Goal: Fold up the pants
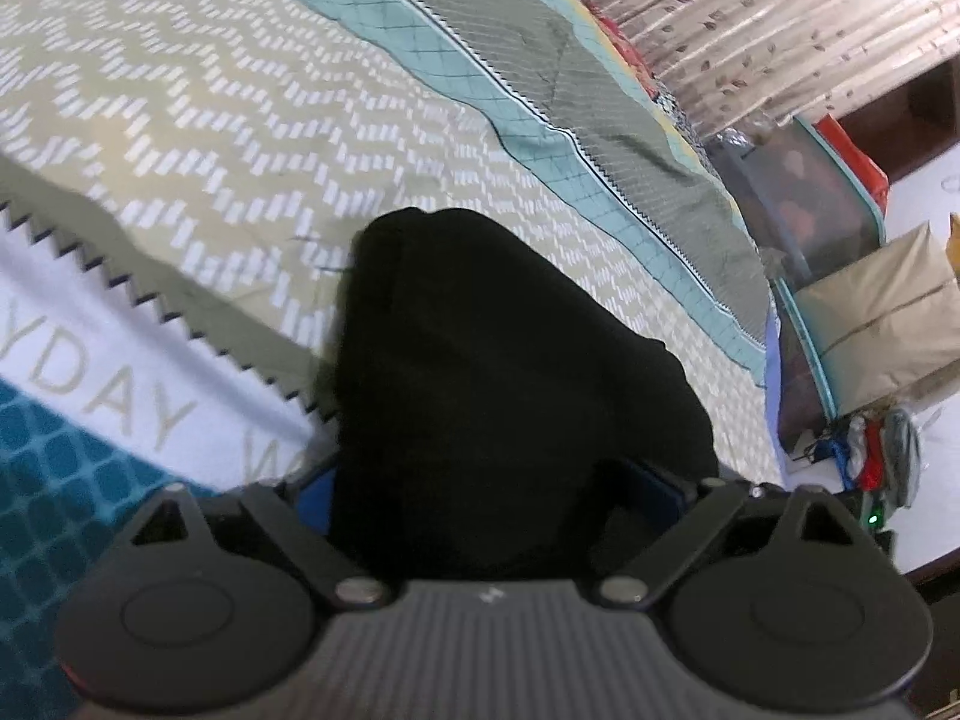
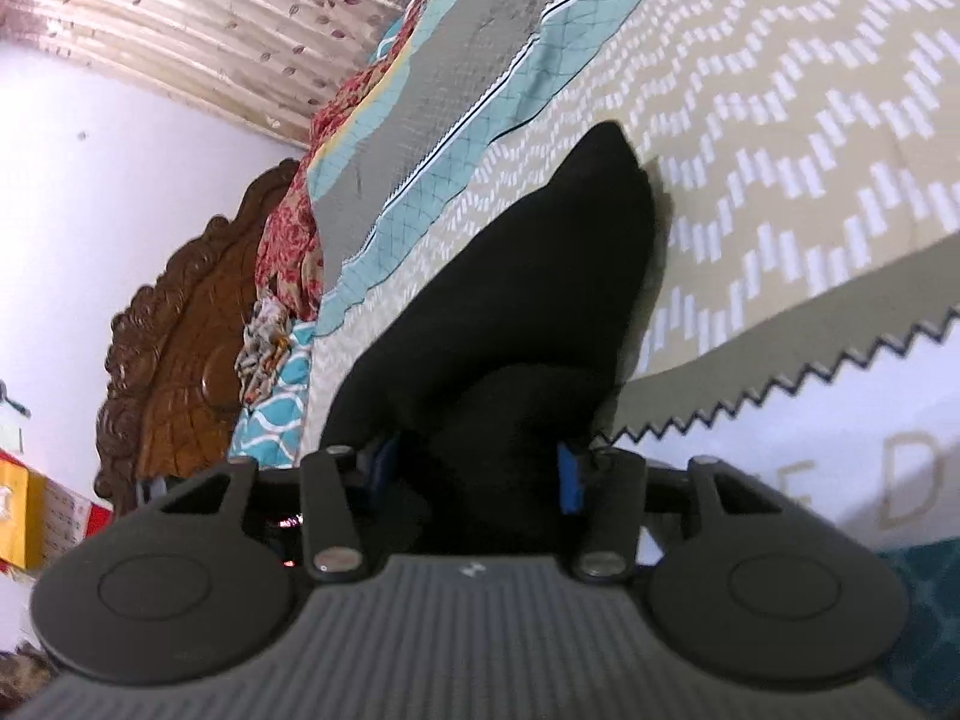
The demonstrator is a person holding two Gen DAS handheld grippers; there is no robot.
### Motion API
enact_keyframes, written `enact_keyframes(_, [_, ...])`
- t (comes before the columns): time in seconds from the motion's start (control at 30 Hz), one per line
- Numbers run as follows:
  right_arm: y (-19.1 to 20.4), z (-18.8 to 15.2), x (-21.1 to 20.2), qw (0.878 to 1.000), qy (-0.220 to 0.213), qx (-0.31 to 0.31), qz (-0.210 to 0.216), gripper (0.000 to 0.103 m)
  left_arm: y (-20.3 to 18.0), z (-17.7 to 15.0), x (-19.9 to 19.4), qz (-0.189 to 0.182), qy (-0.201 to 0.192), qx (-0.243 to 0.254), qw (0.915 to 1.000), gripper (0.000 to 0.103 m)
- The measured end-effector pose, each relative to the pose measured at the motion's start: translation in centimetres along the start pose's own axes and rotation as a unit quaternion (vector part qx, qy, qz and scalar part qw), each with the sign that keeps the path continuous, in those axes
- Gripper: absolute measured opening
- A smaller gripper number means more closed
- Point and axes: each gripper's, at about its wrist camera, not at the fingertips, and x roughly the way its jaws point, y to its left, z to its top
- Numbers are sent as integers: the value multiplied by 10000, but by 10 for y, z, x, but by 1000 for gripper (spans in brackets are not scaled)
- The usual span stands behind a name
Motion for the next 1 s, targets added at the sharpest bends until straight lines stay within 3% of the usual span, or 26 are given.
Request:
enact_keyframes(0.07, [-3, 0, -9, 9996, -146, 188, 163, 63, 5, 0, -9, -16, -48, -98, 9999, 103])
enact_keyframes(0.2, [-6, 3, -24, 9987, -296, 343, 251, 71, 15, -1, -26, -65, -202, -284, 9994, 103])
enact_keyframes(0.37, [12, -1, 10, 9999, 19, -116, -83, 73, 13, 0, -4, -207, -34, -287, 9994, 103])
enact_keyframes(0.43, [23, -8, 31, 9986, 255, -427, -195, 72, 4, -1, 10, -250, 24, -120, 9996, 97])
enact_keyframes(0.5, [29, -9, 37, 9979, 237, -538, -256, 68, -8, -4, 17, 14, -5, 108, 9999, 88])
enact_keyframes(0.57, [34, -7, 34, 9972, 157, -666, -307, 45, -17, -2, 15, 85, -27, 184, 9998, 69])
enact_keyframes(0.67, [48, -3, 22, 9940, 36, -1039, -328, 31, -35, 11, 9, -22, -112, 294, 9995, 58])
enact_keyframes(0.77, [74, 11, 14, 9859, -289, -1611, -352, 27, -68, 32, 13, -238, -244, 714, 9969, 58])
enact_keyframes(0.87, [93, 40, 1, 9741, -898, -2057, -278, 27, -99, 53, 25, -337, -458, 1208, 9910, 58])
enact_keyframes(1.0, [98, 82, -6, 9593, -1432, -2387, -469, 27, -124, 88, 64, -544, -546, 1389, 9873, 58])
